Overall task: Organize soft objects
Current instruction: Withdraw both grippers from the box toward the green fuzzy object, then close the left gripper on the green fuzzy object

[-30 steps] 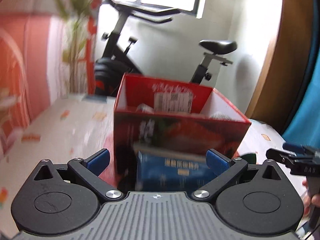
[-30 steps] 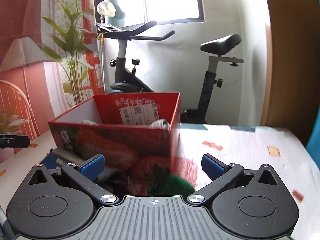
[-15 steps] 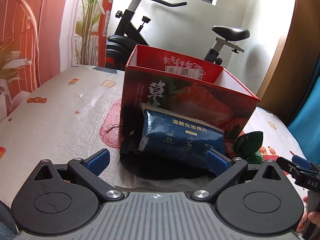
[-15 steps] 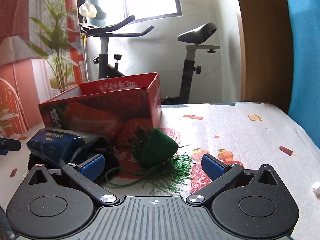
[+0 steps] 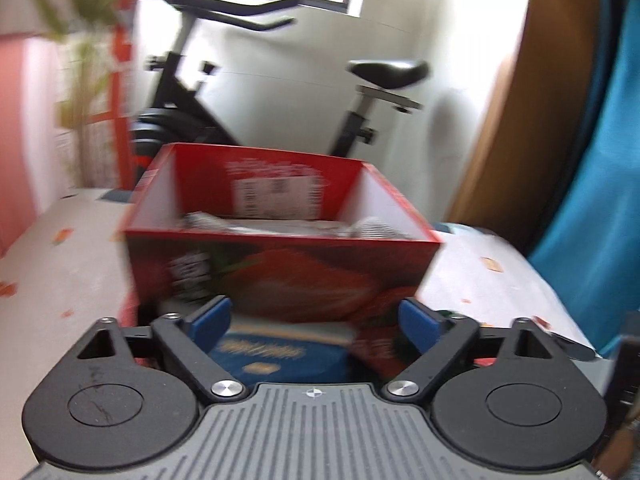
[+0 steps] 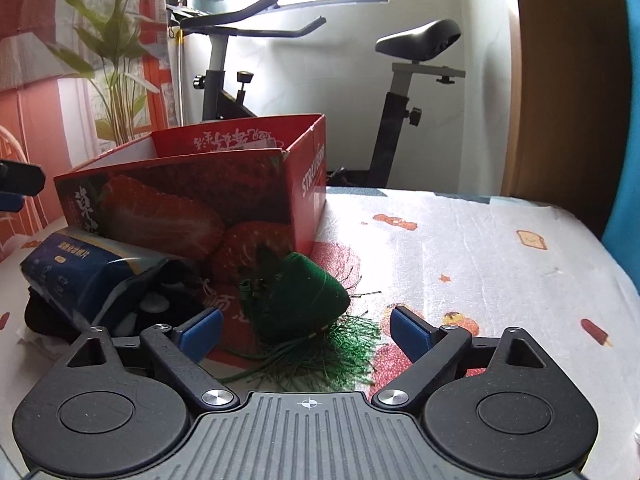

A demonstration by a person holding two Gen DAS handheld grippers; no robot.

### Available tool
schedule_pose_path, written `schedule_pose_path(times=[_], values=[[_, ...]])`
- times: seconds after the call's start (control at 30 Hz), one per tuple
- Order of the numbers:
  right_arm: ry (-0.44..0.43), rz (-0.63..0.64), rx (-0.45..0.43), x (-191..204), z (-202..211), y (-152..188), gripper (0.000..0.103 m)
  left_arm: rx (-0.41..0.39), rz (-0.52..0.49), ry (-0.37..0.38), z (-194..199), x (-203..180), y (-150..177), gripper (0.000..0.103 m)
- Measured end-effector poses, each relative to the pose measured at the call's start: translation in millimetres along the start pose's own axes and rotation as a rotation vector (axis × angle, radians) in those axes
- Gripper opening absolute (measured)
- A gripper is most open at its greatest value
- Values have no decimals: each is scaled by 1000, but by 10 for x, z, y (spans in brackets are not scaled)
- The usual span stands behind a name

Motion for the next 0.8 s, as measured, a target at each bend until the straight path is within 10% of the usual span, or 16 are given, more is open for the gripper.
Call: schedule_pose_path(times=[0.2,0.8], values=[[-40,-4,11,-87,-169,-80,79,97,-47,145,-475,-421,-84,52],[-122,-41,47,-228,-473,-26,67,279,-3,353,-1511,-801,154,45]])
Point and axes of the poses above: each gripper's, at about its wrist camera, not at the fingertips, and z roughly against the way its jaws point, x to its left, y to its underside, the point moved 2 cm from there along -z, roughly the way its jaws point, and after that the axes turned 2 degrees about -z, right-handed, at the moved point
